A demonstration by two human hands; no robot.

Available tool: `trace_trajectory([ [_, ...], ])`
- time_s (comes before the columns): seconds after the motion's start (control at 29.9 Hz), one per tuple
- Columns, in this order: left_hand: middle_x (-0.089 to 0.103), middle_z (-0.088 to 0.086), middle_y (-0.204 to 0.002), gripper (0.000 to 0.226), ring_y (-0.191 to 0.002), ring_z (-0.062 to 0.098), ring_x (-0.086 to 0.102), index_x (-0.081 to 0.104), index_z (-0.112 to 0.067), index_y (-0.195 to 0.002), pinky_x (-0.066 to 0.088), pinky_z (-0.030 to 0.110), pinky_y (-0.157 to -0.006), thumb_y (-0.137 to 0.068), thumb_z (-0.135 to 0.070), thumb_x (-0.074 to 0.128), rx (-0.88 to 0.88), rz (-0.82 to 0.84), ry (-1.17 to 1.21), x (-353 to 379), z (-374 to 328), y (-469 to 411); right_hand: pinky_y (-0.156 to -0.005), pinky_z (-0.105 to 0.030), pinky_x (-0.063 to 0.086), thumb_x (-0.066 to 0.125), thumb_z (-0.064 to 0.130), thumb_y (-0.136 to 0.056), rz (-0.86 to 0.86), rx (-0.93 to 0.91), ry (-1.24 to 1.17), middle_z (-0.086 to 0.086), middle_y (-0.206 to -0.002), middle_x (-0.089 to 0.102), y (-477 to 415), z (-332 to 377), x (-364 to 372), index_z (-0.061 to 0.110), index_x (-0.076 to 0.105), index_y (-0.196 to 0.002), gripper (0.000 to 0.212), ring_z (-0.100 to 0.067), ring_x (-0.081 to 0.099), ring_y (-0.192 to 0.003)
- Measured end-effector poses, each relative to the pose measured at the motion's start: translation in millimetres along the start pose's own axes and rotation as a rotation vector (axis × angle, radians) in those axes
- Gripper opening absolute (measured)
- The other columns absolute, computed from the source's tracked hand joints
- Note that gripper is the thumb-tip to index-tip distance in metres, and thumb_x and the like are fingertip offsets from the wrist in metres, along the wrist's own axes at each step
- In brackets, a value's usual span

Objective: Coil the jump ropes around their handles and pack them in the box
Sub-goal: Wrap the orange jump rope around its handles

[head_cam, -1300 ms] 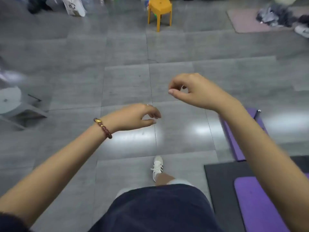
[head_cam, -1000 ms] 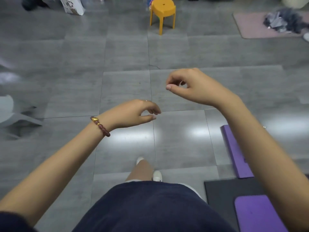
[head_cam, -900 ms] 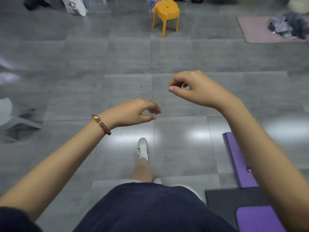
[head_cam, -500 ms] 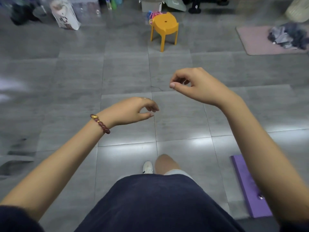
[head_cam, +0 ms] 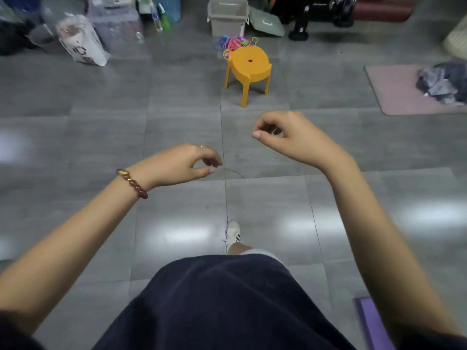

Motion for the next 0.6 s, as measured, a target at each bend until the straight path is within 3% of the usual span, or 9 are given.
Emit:
trace_trajectory([
  [0.1,0.063,-0.011,-0.113,0.021,-0.101,0.001,0.056,0.062,-0.023,-0.112,0.044,0.022,-0.083,-0.092,-0.024,0.055,-0.024,-0.030,0.019,-48,28,-47,-0.076,-0.034,0.048,0.054,0.023,-0.093,0.038,0.016,0.022,0.005,-0.086,0.066,-68,-25,-30,0.023,0.062,-0.086,0.011,-0.010,0.059,-0.082],
  [0.2,0.062,-0.013,-0.115,0.022,-0.102,-0.001,0.054,0.062,-0.024,-0.113,0.039,0.013,-0.077,-0.093,-0.025,0.055,-0.048,-0.062,0.022,-95,58,-86,-0.072,-0.026,0.046,0.055,0.023,-0.094,0.031,-0.010,0.023,0.003,-0.086,0.066,-139,-31,-59,0.017,0.064,-0.089,0.013,-0.011,0.059,-0.081],
  [0.3,0.063,-0.012,-0.114,0.021,-0.102,-0.002,0.055,0.062,-0.023,-0.112,0.044,0.024,-0.086,-0.092,-0.024,0.056,-0.051,-0.085,0.066,-132,93,-124,-0.069,-0.021,0.043,0.055,0.023,-0.094,0.014,-0.018,-0.032,0.006,-0.083,0.064,-208,-40,-78,0.018,0.063,-0.087,0.011,-0.010,0.057,-0.080],
  [0.47,0.065,-0.007,-0.110,0.020,-0.098,0.003,0.058,0.063,-0.018,-0.110,0.045,0.031,-0.092,-0.091,-0.018,0.058,-0.033,-0.104,0.087,-192,172,-198,-0.074,-0.037,0.047,0.056,0.022,-0.093,0.022,-0.017,-0.013,-0.004,-0.087,0.068,-327,-64,-87,0.017,0.064,-0.090,0.010,-0.023,0.061,-0.081],
  [0.53,0.065,-0.006,-0.109,0.020,-0.096,0.004,0.059,0.063,-0.017,-0.110,0.046,0.033,-0.091,-0.090,-0.015,0.058,-0.012,-0.110,0.083,-221,203,-228,-0.073,-0.034,0.047,0.057,0.021,-0.092,-0.008,-0.014,-0.024,-0.004,-0.087,0.068,-375,-69,-98,0.017,0.064,-0.089,0.009,-0.019,0.061,-0.080],
  [0.6,0.065,-0.005,-0.109,0.025,-0.097,0.005,0.059,0.063,-0.016,-0.111,0.045,0.031,-0.091,-0.089,-0.008,0.055,0.001,-0.087,0.084,-249,231,-255,-0.067,-0.021,0.044,0.057,0.018,-0.092,-0.036,0.007,-0.056,-0.001,-0.083,0.066,-420,-75,-110,0.018,0.063,-0.086,0.009,-0.004,0.057,-0.072],
])
Point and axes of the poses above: each hand's wrist, its own y-axis away from the middle knuckle, its own x-axis out of the palm, z = x × y, the point moved 9 cm from there along -y, towards the middle knuckle
